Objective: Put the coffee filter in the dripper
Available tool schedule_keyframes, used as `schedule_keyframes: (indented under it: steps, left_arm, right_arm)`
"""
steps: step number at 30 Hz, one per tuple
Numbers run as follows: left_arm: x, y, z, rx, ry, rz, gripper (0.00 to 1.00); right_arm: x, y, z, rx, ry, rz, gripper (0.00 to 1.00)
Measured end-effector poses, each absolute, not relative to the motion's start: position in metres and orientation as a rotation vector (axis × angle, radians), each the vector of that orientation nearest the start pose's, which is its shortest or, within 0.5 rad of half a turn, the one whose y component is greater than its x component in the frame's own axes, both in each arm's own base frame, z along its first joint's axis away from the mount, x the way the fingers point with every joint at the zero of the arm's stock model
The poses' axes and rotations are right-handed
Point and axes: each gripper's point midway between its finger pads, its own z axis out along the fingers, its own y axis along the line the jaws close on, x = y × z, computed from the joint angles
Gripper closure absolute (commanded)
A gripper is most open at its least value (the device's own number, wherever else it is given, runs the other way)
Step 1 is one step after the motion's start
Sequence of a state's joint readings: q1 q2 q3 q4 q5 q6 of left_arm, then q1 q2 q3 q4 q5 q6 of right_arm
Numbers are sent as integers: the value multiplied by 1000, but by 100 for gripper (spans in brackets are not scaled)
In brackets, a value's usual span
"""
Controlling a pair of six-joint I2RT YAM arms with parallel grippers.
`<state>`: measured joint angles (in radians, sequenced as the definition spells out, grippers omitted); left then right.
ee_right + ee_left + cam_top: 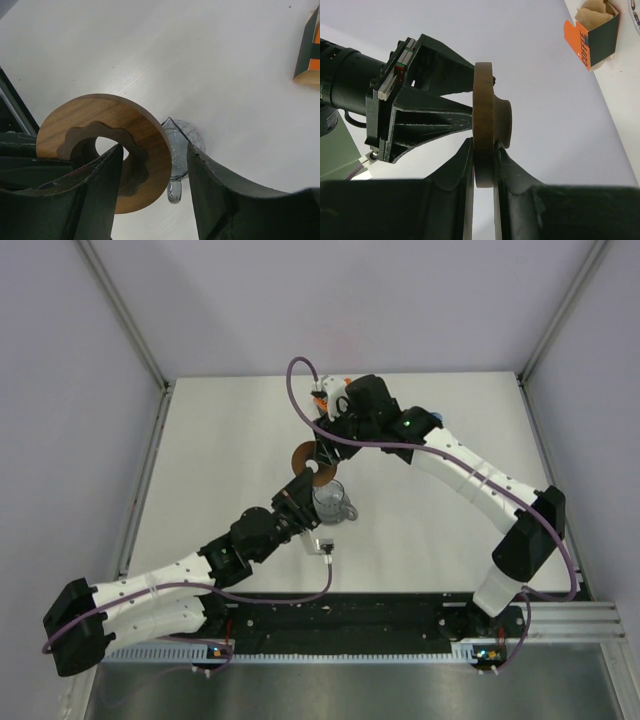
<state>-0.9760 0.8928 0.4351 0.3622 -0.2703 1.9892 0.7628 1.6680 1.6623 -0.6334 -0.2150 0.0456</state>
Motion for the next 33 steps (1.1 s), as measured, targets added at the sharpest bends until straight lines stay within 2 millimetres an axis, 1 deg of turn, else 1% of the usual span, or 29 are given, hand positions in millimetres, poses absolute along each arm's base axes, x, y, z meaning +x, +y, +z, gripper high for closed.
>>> schedule_keyframes:
  steps: [4, 5, 6, 7, 9, 10, 11, 13, 14, 15, 18, 21, 23, 25, 26, 28, 29, 30, 31, 33]
  left_arm:
    - [256, -230, 260, 1717, 368, 979, 100]
    - [257, -229, 260, 1717, 372, 982, 100]
    - [257, -229, 260, 1716, 376, 983, 100]
    - [257, -229, 260, 1716, 378, 984, 100]
    - [258, -227, 260, 1716, 389, 989, 99]
    - [259, -226, 260, 1717, 390, 990, 79]
    - [259, -226, 259, 1721, 394, 990, 57]
    - [260, -224, 257, 1737, 417, 991, 26]
    - [262, -222, 257, 1743, 439, 992, 18]
    - [264, -221, 259, 1751, 460, 994, 13]
    - [272, -212, 270, 1759, 621, 960, 9]
    - [279, -202, 286, 1748, 825, 895, 8]
    - [282, -193, 286, 1744, 968, 841, 7]
    - [288, -178, 275, 1747, 1140, 786, 6]
    - [293, -166, 266, 1747, 1245, 767, 6]
    - [303, -134, 245, 1738, 1499, 731, 7]
    - [308, -120, 238, 1721, 1599, 721, 6]
    - [309, -113, 231, 1710, 1693, 689, 6]
    - [316, -92, 226, 1649, 1825, 676, 6]
    - [321, -70, 221, 1556, 1989, 626, 6]
  right_arm:
    - [304, 351, 255, -943, 2080, 703, 80]
    - [304, 351, 254, -950, 2077, 694, 89]
    - [304, 350, 253, -956, 2077, 689, 96]
    - [305, 349, 253, -960, 2075, 684, 100]
    - [306, 348, 251, -971, 2074, 677, 100]
    - [306, 346, 250, -971, 2077, 675, 100]
    - [306, 346, 250, -969, 2079, 674, 100]
    - [310, 344, 248, -950, 2086, 668, 100]
    - [313, 341, 247, -936, 2094, 654, 100]
    - [316, 337, 245, -918, 2106, 645, 100]
    - [332, 317, 233, -854, 2151, 576, 100]
    - [343, 298, 221, -805, 2193, 498, 100]
    - [345, 293, 216, -795, 2209, 473, 100]
    - [344, 291, 213, -793, 2221, 461, 100]
    - [345, 291, 211, -793, 2227, 457, 100]
    - [346, 291, 206, -793, 2240, 450, 100]
    - [346, 291, 203, -794, 2248, 448, 100]
    - [346, 291, 200, -796, 2254, 446, 100]
    - [346, 292, 196, -798, 2264, 446, 100]
    - [346, 294, 190, -802, 2278, 446, 100]
